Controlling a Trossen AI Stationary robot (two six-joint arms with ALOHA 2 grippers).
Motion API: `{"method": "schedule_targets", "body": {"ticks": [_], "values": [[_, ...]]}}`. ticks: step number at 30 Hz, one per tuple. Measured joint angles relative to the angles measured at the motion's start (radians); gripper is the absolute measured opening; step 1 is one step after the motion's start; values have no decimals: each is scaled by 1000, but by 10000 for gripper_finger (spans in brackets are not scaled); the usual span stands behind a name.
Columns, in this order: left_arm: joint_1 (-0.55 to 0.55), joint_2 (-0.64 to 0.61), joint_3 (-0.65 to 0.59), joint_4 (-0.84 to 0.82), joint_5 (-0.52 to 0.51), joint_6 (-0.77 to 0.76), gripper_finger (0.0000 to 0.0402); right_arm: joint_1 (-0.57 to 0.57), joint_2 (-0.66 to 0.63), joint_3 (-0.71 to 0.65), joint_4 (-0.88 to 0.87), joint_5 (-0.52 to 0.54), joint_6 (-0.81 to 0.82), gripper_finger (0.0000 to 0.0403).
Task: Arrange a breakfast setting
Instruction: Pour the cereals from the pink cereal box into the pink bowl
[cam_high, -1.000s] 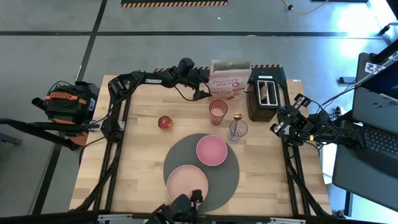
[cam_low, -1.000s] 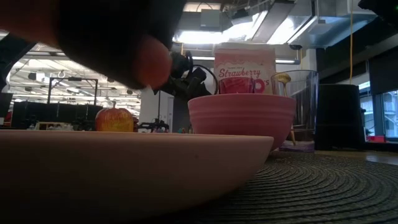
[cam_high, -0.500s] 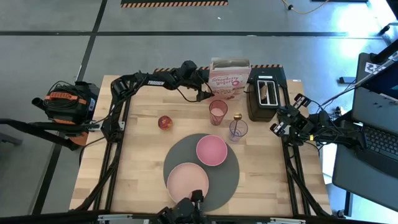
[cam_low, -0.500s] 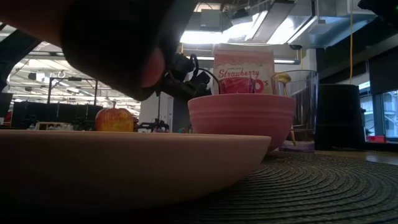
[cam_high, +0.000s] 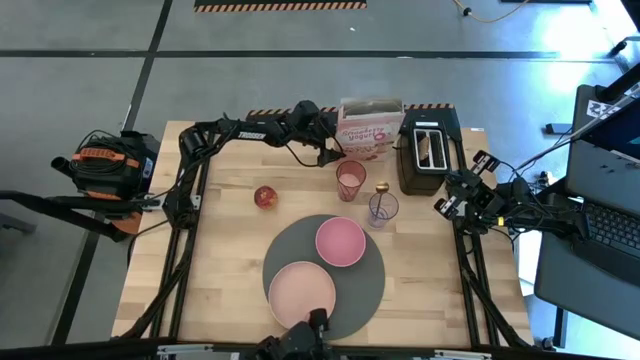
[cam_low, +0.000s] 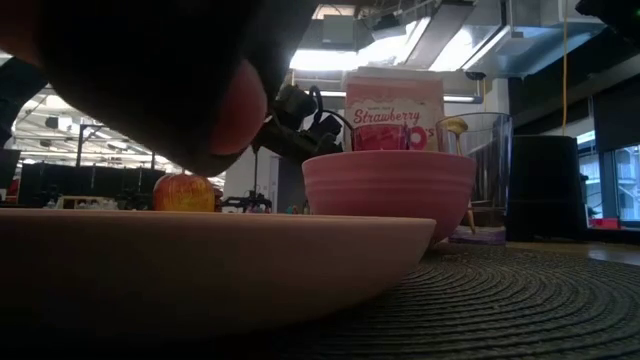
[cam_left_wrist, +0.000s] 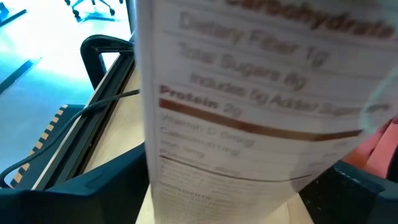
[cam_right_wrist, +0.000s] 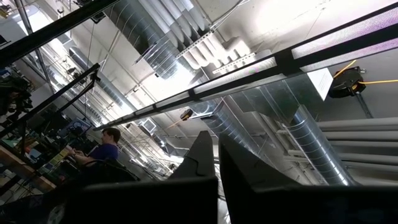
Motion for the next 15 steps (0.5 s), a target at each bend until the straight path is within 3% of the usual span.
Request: {"method": "schedule_targets", "body": {"ticks": [15], "values": [[0,0,0,0,3,3,211,0,0,0,0,0,0,0]]}}
